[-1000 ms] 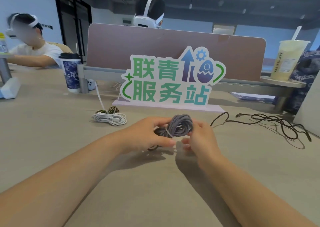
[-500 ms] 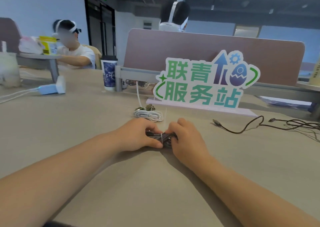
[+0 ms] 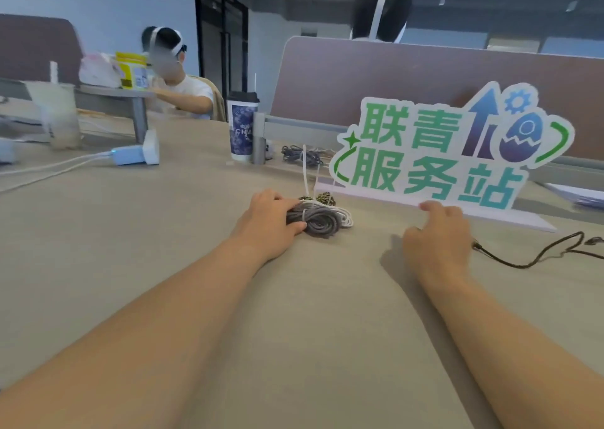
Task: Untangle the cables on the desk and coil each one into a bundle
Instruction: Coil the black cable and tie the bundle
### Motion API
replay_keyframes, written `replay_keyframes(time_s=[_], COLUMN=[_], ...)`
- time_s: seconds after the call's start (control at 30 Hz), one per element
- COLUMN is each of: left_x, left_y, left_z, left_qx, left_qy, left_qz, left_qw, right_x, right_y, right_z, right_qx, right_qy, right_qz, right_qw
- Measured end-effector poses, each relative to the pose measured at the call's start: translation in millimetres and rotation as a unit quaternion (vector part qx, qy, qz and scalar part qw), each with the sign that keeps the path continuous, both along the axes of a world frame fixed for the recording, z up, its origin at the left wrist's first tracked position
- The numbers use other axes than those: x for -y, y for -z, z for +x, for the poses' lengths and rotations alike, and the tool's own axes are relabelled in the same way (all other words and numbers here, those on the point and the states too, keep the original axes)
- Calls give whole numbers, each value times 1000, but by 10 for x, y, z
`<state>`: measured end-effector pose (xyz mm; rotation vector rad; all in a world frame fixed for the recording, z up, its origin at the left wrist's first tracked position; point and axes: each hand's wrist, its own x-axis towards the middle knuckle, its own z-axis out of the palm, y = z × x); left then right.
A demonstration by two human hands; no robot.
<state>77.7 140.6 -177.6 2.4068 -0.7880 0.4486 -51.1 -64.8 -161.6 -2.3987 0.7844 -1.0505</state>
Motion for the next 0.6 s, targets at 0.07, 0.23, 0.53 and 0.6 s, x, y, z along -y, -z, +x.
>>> replay_keyframes(time_s=[0.07, 0.23, 0.53, 0.6], left_x=[14, 13, 915, 1069], left_y=[-16, -44, -39, -69], left_z=[-41, -221, -1269, -1429], left_qx=[10, 158, 87, 83], left_qy=[-11, 32, 199, 232], left_qz=[19, -2, 43, 62], left_qw=[1000, 987, 975, 967], right_x=[320, 772, 435, 349], right_y=[-14, 38, -56, -50], right_z=[-207, -624, -1131, -1109], right_qx=[-82, -265, -278, -265], right_qy=[105, 95, -126, -181], right_qz=[-38, -56, -91, -120], right_qw=[990, 958, 948, 940])
